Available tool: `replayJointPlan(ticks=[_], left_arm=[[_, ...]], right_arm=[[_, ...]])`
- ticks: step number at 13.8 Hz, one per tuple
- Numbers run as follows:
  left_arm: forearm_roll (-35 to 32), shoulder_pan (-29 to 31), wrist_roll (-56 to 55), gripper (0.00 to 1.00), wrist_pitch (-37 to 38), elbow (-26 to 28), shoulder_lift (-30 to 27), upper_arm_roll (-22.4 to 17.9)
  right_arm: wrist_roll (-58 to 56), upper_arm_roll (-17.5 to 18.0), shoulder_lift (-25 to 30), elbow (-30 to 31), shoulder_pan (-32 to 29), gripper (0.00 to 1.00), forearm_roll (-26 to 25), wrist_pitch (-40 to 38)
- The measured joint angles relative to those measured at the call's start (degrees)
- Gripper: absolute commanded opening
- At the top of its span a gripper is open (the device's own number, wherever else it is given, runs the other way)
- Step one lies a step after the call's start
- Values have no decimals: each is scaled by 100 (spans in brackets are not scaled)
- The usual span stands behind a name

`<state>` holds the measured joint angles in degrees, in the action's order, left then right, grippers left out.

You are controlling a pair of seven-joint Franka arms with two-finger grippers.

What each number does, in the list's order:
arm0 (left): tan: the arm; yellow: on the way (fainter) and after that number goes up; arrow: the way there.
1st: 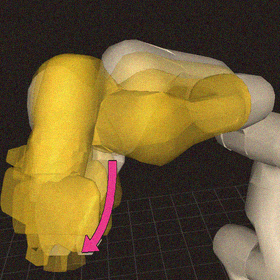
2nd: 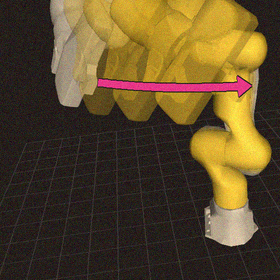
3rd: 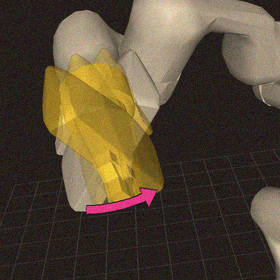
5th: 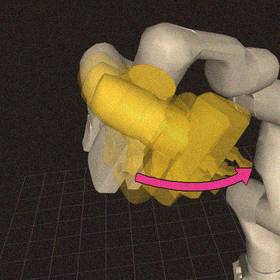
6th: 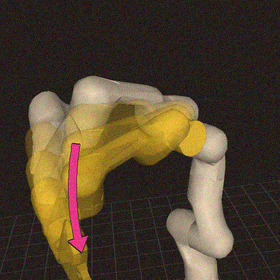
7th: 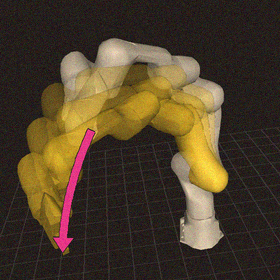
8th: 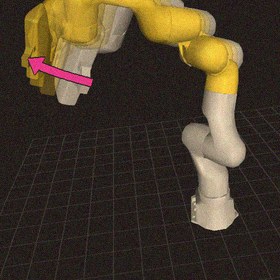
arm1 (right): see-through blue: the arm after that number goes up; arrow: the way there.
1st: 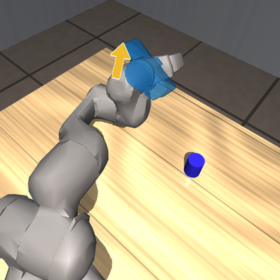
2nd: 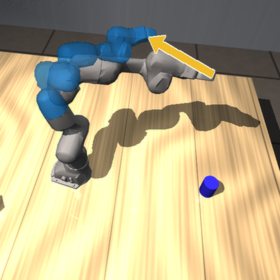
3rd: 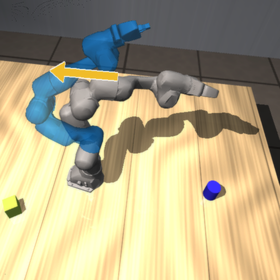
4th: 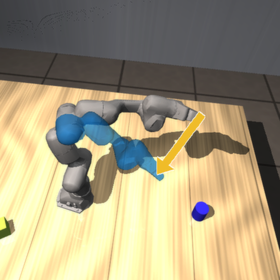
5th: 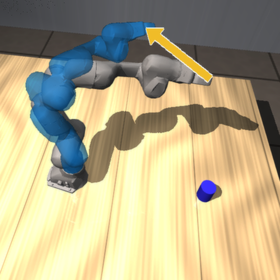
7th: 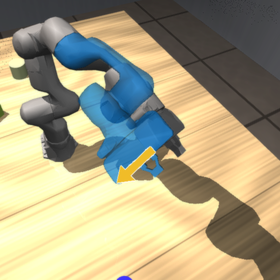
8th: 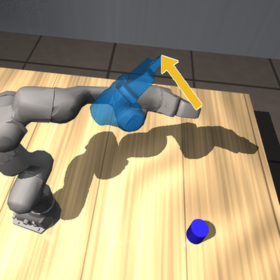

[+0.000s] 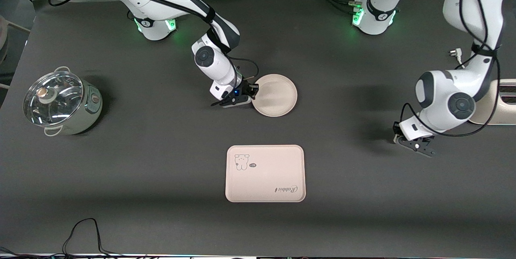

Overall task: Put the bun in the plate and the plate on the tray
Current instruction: 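Grasp the plate rim with the right gripper while the left grasps the bun, then lift the white plate and lower it onto the tray with the right gripper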

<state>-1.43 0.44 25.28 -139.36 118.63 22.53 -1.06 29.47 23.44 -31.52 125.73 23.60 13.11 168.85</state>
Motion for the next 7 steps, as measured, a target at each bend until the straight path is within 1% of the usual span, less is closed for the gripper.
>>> replayJointPlan(ticks=[2, 3, 5, 7], left_arm=[[1, 16, 0, 21, 984, -279, -471, -27], [1, 36, 0, 21, 1453, -403, -743, -41], [2, 83, 0, 21, 2236, -571, -1264, -60], [2, 115, 0, 21, 2757, -628, -1672, -64]], right_arm=[[134, 0, 50, -94, -1, 0, 0, -60], [232, 1, 145, -219, -1, 0, 0, -297], [520, 5, 524, -690, -2, 0, 0, -1330], [763, 14, 987, -1242, -1, 0, 0, -2471]])
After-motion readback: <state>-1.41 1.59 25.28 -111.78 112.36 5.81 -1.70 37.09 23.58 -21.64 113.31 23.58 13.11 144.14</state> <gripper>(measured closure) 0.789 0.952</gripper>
